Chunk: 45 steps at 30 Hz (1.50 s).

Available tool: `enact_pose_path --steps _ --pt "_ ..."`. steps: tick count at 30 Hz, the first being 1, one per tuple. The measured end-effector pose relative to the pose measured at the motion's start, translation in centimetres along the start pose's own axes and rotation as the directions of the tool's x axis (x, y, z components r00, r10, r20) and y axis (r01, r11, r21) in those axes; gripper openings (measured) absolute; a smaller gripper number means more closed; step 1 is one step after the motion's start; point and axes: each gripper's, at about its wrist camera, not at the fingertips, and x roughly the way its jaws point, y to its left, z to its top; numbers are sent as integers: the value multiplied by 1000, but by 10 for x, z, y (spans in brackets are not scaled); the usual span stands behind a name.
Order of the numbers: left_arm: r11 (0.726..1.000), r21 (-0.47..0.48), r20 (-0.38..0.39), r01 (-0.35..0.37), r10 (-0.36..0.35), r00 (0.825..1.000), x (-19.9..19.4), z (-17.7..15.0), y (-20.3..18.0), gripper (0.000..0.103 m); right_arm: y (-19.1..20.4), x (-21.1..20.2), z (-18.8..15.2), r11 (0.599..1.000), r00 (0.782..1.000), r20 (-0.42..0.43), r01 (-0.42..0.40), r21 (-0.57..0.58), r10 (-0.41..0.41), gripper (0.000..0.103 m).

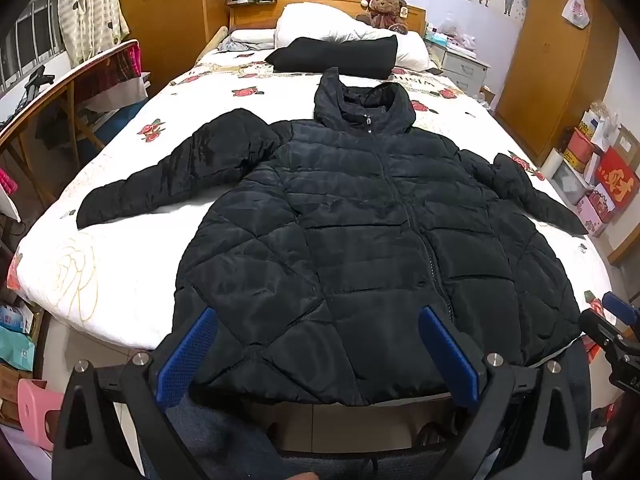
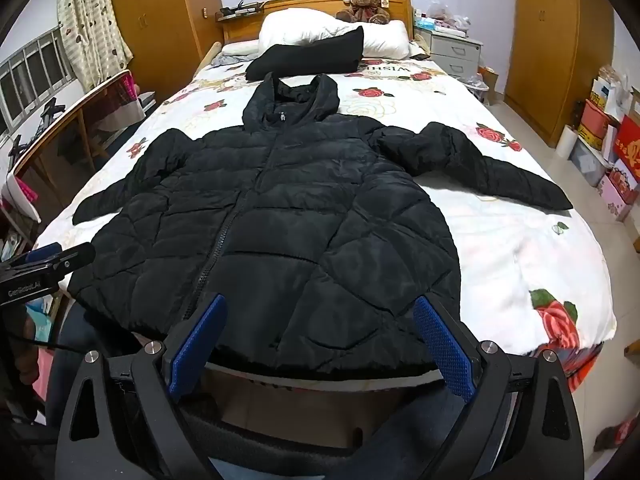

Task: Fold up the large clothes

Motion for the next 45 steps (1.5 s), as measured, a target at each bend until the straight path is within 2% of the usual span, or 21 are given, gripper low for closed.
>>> enact_pose_path --steps 45 --pt "999 24 17 -20 20 1000 -2 2 -5 102 5 5 0 1000 1000 -5 3 -11 -4 95"
